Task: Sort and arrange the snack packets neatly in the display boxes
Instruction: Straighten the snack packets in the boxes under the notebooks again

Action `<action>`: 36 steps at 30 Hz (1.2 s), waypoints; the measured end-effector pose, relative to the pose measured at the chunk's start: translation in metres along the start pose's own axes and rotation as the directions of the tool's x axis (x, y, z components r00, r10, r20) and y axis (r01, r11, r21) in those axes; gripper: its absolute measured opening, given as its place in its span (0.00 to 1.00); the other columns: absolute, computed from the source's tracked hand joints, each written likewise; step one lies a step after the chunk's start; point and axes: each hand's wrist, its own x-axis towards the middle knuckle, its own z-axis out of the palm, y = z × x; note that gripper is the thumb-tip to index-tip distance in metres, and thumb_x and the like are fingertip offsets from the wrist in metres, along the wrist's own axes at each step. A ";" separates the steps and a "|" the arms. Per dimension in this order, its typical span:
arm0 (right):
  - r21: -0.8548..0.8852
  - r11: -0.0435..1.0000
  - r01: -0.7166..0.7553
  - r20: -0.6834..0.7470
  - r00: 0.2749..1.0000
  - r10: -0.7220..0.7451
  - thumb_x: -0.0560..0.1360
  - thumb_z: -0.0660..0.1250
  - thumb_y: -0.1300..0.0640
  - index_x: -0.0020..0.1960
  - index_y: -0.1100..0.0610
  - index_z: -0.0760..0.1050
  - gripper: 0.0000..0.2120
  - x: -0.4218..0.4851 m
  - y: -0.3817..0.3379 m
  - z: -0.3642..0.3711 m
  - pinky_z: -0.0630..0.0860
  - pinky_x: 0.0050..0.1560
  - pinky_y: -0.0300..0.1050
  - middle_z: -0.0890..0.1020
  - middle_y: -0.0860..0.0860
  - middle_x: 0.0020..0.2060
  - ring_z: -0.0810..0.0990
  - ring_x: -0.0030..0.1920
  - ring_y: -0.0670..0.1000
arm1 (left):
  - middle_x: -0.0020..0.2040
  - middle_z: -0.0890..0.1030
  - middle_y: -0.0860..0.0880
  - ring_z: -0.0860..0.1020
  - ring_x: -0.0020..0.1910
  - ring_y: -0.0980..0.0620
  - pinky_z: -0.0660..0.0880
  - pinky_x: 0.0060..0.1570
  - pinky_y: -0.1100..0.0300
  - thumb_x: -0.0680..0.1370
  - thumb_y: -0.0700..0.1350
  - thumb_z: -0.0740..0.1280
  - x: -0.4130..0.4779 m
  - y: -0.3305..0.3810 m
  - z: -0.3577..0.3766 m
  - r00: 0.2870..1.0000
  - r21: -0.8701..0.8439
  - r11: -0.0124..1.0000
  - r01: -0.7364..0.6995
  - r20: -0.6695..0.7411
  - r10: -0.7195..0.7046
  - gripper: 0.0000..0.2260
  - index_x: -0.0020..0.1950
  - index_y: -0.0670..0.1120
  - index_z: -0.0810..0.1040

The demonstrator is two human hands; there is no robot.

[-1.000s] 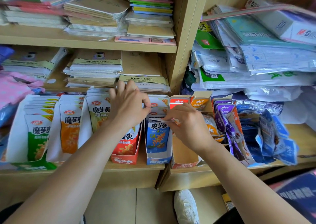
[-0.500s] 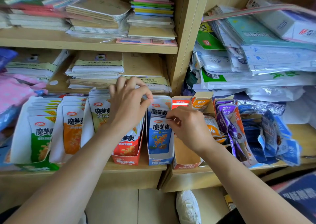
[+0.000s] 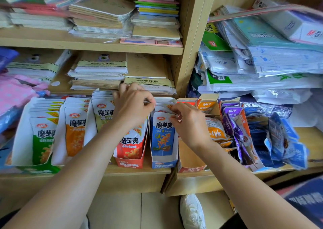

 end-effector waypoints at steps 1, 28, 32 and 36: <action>0.013 1.000 -0.002 -0.001 1.000 0.002 0.73 0.74 0.61 0.57 0.57 0.79 0.13 -0.001 -0.001 -0.001 0.78 0.40 0.47 0.83 0.52 0.48 0.80 0.42 0.51 | 0.61 0.75 0.55 0.65 0.63 0.45 0.55 0.51 0.54 0.78 0.54 0.70 0.000 0.000 0.000 1.000 0.006 1.000 -0.001 0.001 0.001 0.04 0.44 0.59 0.82; -0.353 0.926 0.132 0.348 0.938 -0.001 0.78 0.64 0.40 0.82 0.47 0.50 0.38 -0.013 0.000 -0.012 0.59 0.71 0.61 0.52 0.48 0.81 0.53 0.74 0.60 | 0.76 0.70 0.51 0.66 0.72 0.43 0.66 0.63 0.42 0.78 0.60 0.65 -0.037 -0.005 0.001 0.931 0.417 0.833 -0.364 0.177 0.319 0.24 0.70 0.51 0.77; -0.310 0.945 0.107 0.318 0.948 -0.003 0.79 0.64 0.41 0.82 0.47 0.44 0.41 -0.008 -0.004 -0.016 0.58 0.71 0.61 0.49 0.45 0.81 0.52 0.76 0.59 | 0.75 0.71 0.52 0.67 0.71 0.44 0.66 0.63 0.41 0.78 0.59 0.66 -0.038 -0.005 0.001 0.920 0.385 0.836 -0.391 0.152 0.360 0.25 0.73 0.51 0.74; -0.315 0.934 0.169 0.350 0.935 -0.051 0.78 0.62 0.38 0.82 0.50 0.50 0.39 -0.011 -0.001 -0.012 0.54 0.73 0.64 0.53 0.46 0.81 0.47 0.79 0.58 | 0.73 0.75 0.51 0.68 0.71 0.43 0.65 0.63 0.40 0.78 0.57 0.67 -0.039 -0.006 0.000 0.909 0.416 0.808 -0.416 0.155 0.388 0.23 0.70 0.48 0.77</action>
